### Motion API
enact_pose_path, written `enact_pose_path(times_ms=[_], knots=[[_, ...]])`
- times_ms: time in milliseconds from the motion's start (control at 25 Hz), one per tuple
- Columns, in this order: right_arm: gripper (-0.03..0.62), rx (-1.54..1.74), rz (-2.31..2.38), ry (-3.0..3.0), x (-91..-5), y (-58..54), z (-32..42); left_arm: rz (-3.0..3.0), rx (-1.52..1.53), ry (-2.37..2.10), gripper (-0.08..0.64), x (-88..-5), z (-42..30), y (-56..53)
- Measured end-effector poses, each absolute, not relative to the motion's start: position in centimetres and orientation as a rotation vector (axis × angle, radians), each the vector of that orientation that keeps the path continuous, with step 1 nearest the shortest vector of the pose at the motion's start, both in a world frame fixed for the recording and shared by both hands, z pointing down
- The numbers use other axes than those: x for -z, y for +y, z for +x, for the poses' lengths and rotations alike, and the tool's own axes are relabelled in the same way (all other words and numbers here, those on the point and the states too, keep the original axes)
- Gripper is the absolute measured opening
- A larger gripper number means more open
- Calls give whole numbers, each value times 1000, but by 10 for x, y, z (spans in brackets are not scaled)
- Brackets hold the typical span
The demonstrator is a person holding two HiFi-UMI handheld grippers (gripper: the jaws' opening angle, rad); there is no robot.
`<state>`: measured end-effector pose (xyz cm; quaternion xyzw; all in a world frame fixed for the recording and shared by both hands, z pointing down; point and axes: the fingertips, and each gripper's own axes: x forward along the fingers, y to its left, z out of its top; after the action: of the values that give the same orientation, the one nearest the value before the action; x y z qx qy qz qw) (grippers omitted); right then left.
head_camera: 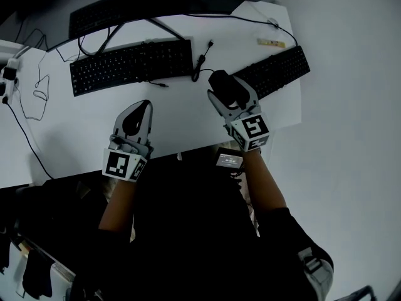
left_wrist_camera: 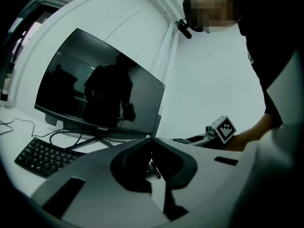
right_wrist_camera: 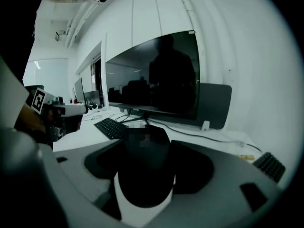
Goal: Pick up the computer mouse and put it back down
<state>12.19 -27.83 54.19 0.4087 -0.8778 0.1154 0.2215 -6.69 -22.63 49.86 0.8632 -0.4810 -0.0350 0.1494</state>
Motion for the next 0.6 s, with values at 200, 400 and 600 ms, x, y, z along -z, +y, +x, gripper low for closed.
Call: enact_pose_path(times_ms=[200, 400, 600], knots=[[310, -217, 1181, -2475, -486, -286, 129, 2537, 151, -1415, -6, -466, -76, -232], [310, -211, 1286, -2568, -439, -279, 147, 2570, 184, -1432, -6, -437, -75, -230], [310, -160, 1354, -2632, -399, -269, 160, 2607, 217, -1480, -6, -404, -87, -230]])
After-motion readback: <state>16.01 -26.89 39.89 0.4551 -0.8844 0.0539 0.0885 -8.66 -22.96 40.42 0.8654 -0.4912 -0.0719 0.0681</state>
